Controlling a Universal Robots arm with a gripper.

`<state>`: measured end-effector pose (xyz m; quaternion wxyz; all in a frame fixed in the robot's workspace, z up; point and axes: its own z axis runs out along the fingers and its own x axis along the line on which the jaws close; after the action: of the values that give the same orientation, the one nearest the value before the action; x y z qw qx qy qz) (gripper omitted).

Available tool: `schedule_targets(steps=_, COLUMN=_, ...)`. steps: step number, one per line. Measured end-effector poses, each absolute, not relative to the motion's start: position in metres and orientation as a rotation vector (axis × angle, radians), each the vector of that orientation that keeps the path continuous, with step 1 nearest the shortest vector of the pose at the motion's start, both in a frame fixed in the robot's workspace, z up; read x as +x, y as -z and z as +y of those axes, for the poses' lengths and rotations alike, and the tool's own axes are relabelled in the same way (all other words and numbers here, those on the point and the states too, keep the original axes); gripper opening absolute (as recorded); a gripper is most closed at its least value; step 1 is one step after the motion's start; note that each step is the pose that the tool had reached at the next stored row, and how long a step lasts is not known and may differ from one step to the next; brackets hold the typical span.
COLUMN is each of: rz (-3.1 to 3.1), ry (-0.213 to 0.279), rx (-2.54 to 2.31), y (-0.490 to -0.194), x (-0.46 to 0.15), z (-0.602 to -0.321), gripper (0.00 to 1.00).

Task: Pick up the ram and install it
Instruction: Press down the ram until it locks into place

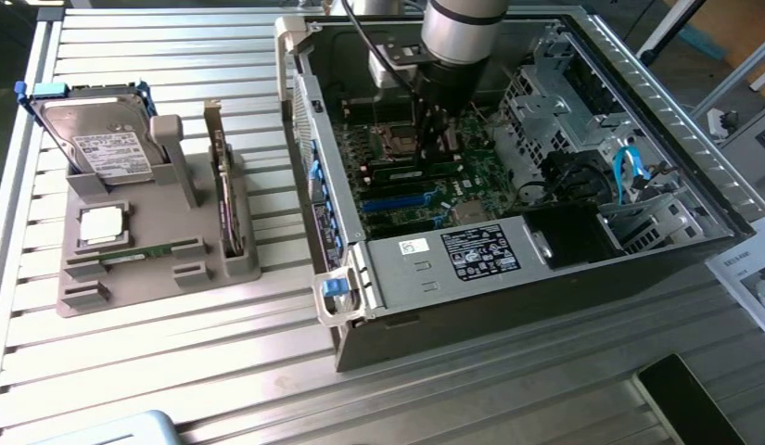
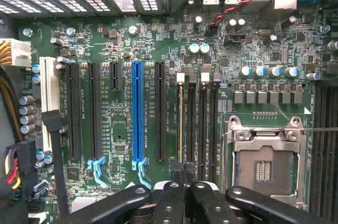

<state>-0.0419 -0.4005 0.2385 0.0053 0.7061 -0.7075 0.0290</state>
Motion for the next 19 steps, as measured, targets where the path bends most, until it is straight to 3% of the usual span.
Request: schedule_targets(steps=19, rz=-2.215, ry=-0.091, rx=2.211, y=-0.2489, x=-0.0420, z=-0.4005, gripper=0.11)
